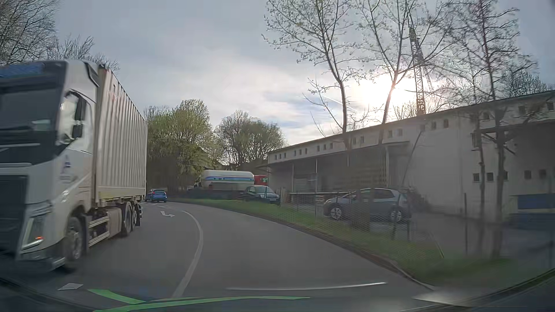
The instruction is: Follow the waypoints while adhering to traffic rules and regulations
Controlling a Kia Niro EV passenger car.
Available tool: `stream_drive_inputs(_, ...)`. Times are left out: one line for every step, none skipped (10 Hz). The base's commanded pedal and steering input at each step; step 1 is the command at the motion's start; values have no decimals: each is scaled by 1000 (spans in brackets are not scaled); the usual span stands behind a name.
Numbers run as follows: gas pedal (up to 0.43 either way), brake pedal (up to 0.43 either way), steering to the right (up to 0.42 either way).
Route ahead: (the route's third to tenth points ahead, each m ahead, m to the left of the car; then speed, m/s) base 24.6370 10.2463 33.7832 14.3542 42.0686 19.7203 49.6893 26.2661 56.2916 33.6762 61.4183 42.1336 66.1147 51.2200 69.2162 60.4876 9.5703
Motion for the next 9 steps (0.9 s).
stream_drive_inputs(370,0,-75)
stream_drive_inputs(370,0,-76)
stream_drive_inputs(350,0,-78)
stream_drive_inputs(350,0,-79)
stream_drive_inputs(350,0,-82)
stream_drive_inputs(339,0,-83)
stream_drive_inputs(339,0,-82)
stream_drive_inputs(339,0,-83)
stream_drive_inputs(339,0,-82)
